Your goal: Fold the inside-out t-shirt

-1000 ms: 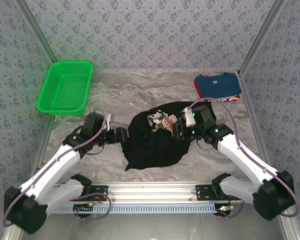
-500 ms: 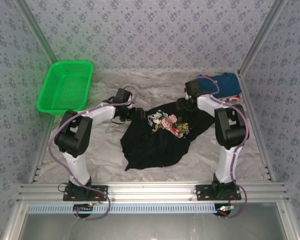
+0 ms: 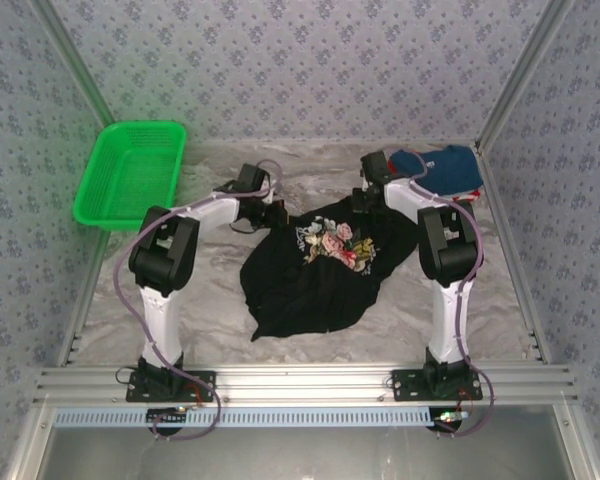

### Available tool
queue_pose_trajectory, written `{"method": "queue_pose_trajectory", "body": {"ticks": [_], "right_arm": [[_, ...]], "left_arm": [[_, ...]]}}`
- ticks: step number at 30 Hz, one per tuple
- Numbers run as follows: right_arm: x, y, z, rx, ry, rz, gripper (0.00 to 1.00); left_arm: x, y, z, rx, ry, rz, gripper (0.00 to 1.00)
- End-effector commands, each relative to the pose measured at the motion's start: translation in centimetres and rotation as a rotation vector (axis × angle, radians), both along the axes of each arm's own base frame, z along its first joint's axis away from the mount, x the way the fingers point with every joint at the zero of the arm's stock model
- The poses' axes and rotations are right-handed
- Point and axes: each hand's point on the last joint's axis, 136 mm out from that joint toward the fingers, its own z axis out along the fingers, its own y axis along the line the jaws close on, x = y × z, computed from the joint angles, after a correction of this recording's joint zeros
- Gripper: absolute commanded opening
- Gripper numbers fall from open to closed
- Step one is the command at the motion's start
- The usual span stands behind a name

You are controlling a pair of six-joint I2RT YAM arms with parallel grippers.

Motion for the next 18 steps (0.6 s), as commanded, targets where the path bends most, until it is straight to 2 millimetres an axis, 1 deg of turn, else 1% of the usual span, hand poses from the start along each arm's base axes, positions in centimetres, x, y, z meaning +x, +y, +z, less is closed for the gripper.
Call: {"method": "queue_pose_trajectory", "body": {"ticks": [1,2,3,4,5,6,7,8,10,11,12,13,14,15,16,17,18], "right_arm": [[3.4,0.4,9.5,0.025,-0.220,0.024,0.00],[3.6,0.3,12.3,0.029,-0.279,0.029,0.00],[3.6,0.3,15.6,0.034,-0.349,0.041,0.00],[3.3,0.3,18.6,0.037,-0.414,0.054,0.00],[2.8,0.1,21.4,0.044,-0.469,0.058,0.00],[1.9,-0.1,24.2,0.053,-0.525,0.060,0.00],[1.0,-0.3,26.7,0.060,-0.579,0.065,0.00],[-0.2,-0.5,28.8,0.059,-0.628,0.077,0.00],[-3.1,-0.8,31.8,0.071,-0.704,0.089,0.00],[-4.6,-1.1,32.9,0.080,-0.740,0.089,0.00],[-6.0,-1.2,33.4,0.092,-0.759,0.093,0.00],[-7.6,-1.5,33.5,0.104,-0.770,0.093,0.00],[-9.0,-1.8,32.8,0.107,-0.762,0.091,0.00],[-10.3,-2.2,31.8,0.108,-0.745,0.086,0.02],[-11.9,-2.8,30.0,0.108,-0.711,0.071,0.09],[-13.5,-3.4,27.3,0.115,-0.651,0.045,0.17],[-14.8,-3.8,24.8,0.119,-0.596,0.022,0.23]], "left_arm": [[4.6,2.1,11.1,-0.105,-0.230,0.055,0.00],[5.0,2.8,14.0,-0.119,-0.289,0.067,0.00],[5.1,3.5,17.5,-0.134,-0.359,0.078,0.00],[4.8,4.1,20.7,-0.145,-0.427,0.086,0.00],[4.3,4.8,23.6,-0.152,-0.487,0.098,0.00],[3.3,5.4,26.5,-0.159,-0.551,0.109,0.00],[2.2,5.9,28.8,-0.174,-0.604,0.121,0.00],[0.9,6.2,31.2,-0.204,-0.656,0.123,0.00],[-2.0,6.9,34.4,-0.243,-0.736,0.123,0.00],[-3.7,7.1,35.2,-0.252,-0.769,0.114,0.00],[-5.1,7.2,35.5,-0.255,-0.791,0.108,0.00],[-6.6,7.3,35.2,-0.259,-0.801,0.099,0.00],[-8.4,7.1,34.4,-0.258,-0.804,0.070,0.00],[-9.8,6.8,33.2,-0.251,-0.794,0.043,0.00],[-11.6,6.3,31.2,-0.241,-0.769,0.002,0.00],[-13.5,5.5,29.0,-0.238,-0.738,-0.053,0.00],[-14.8,4.9,26.2,-0.230,-0.681,-0.088,0.04]]}}
